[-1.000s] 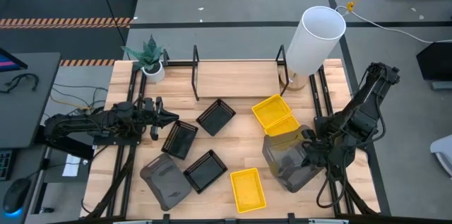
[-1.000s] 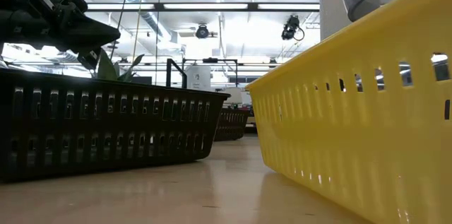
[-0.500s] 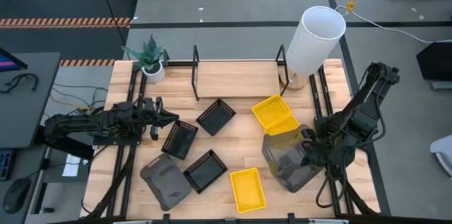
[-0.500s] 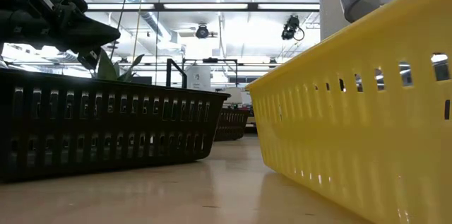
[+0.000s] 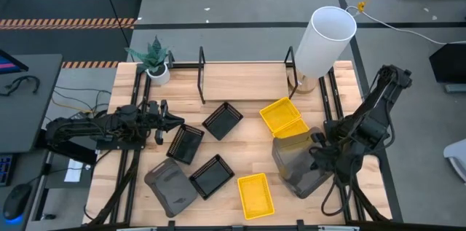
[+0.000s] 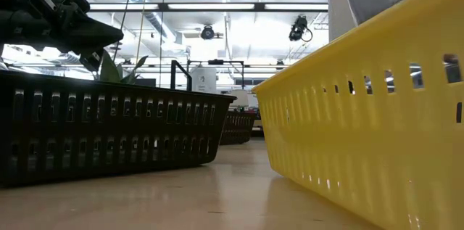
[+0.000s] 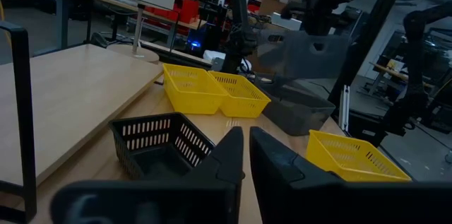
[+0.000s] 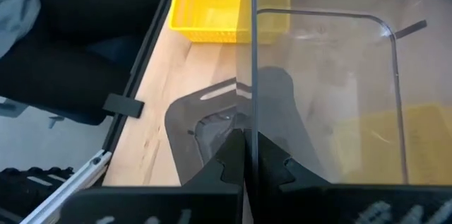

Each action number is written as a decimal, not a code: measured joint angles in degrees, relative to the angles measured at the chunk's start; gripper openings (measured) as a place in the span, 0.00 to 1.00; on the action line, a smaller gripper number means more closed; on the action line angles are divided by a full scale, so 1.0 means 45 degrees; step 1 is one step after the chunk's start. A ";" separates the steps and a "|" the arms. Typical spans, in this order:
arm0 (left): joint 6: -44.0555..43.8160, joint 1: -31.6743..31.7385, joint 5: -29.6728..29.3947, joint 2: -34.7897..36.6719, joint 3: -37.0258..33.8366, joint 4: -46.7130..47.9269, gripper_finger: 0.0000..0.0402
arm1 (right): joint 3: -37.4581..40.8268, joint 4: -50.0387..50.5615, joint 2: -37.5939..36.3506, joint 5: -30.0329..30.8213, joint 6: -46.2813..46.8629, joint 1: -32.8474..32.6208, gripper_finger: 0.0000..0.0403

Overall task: Stack baskets on shelf by color
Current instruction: Stack the middle black transparent bin on the right black transparent bin

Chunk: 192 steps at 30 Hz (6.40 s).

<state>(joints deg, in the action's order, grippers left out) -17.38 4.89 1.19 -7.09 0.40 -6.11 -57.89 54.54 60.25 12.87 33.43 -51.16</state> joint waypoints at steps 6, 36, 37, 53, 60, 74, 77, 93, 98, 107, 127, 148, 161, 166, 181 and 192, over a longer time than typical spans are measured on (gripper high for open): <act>0.0000 0.0000 0.0000 -0.0004 0.0000 -0.0001 0.10 | 0.0000 0.0049 0.0475 -0.0461 -0.0149 -0.0005 0.02; 0.0001 0.0000 -0.0004 -0.0005 -0.0002 -0.0004 0.08 | 0.0000 0.0097 0.0729 -0.0768 -0.0421 -0.0010 0.02; -0.0001 0.0000 0.0000 -0.0002 0.0000 -0.0005 0.08 | 0.0000 0.0097 0.0729 -0.0790 -0.0420 -0.0010 0.02; 0.0003 0.0005 0.0000 -0.0001 0.0000 0.0000 0.07 | 0.0000 0.0418 0.0729 -0.1527 0.0574 -0.0015 0.02; 0.0003 0.0000 -0.0004 -0.0005 -0.0001 0.0000 0.09 | 0.0000 0.0471 0.0724 -0.1503 0.0925 -0.0014 0.02; 0.0001 0.0002 -0.0005 -0.0005 0.0000 -0.0002 0.07 | 0.0000 0.0495 0.0721 -0.2241 0.1131 -0.0015 0.02; -0.0001 0.0000 -0.0005 -0.0005 0.0000 -0.0005 0.08 | 0.0000 0.0496 0.0719 -0.2241 0.1201 -0.0015 0.02; 0.0004 0.0000 -0.0005 0.0000 -0.0005 -0.0005 0.07 | 0.0000 0.1161 0.0709 -0.3269 0.0887 -0.0515 0.02; 0.0002 0.0003 -0.0002 -0.0003 -0.0003 -0.0002 0.09 | 0.0000 0.1150 0.0709 -0.3739 0.0434 -0.1011 0.02; 0.0004 0.0005 0.0000 -0.0001 -0.0001 0.0000 0.08 | 0.0784 0.0293 0.0719 -0.2965 -0.0210 -0.1507 0.02; -0.0001 0.0005 -0.0005 -0.0005 0.0000 0.0000 0.07 | 0.2233 -0.1626 0.0719 -0.2421 -0.0814 -0.1525 0.02; -0.0001 0.0005 -0.0005 -0.0005 -0.0005 0.0000 0.08 | 0.2234 -0.1753 0.0719 -0.2415 -0.0761 -0.1525 0.03; -0.0001 0.0002 -0.0004 -0.0003 -0.0003 -0.0002 0.09 | 0.2234 -0.1753 0.0719 -0.2419 -0.0757 -0.1525 0.03; 0.0004 0.0004 -0.0004 -0.0004 -0.0001 0.0000 0.07 | 0.2234 -0.1753 0.0719 -0.2421 -0.0757 -0.1525 0.03; -0.0001 0.0000 0.0000 -0.0005 0.0000 -0.0002 0.09 | 0.2234 -0.1753 0.0719 -0.2433 -0.0752 -0.1525 0.03; 0.0003 0.0003 -0.0004 -0.0003 -0.0004 0.0000 0.09 | 0.2234 -0.1753 0.0719 -0.2434 -0.0680 -0.1525 0.04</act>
<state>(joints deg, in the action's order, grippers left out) -17.37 4.90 1.17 -7.11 0.39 -6.11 -47.83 46.65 63.48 1.92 30.37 -58.02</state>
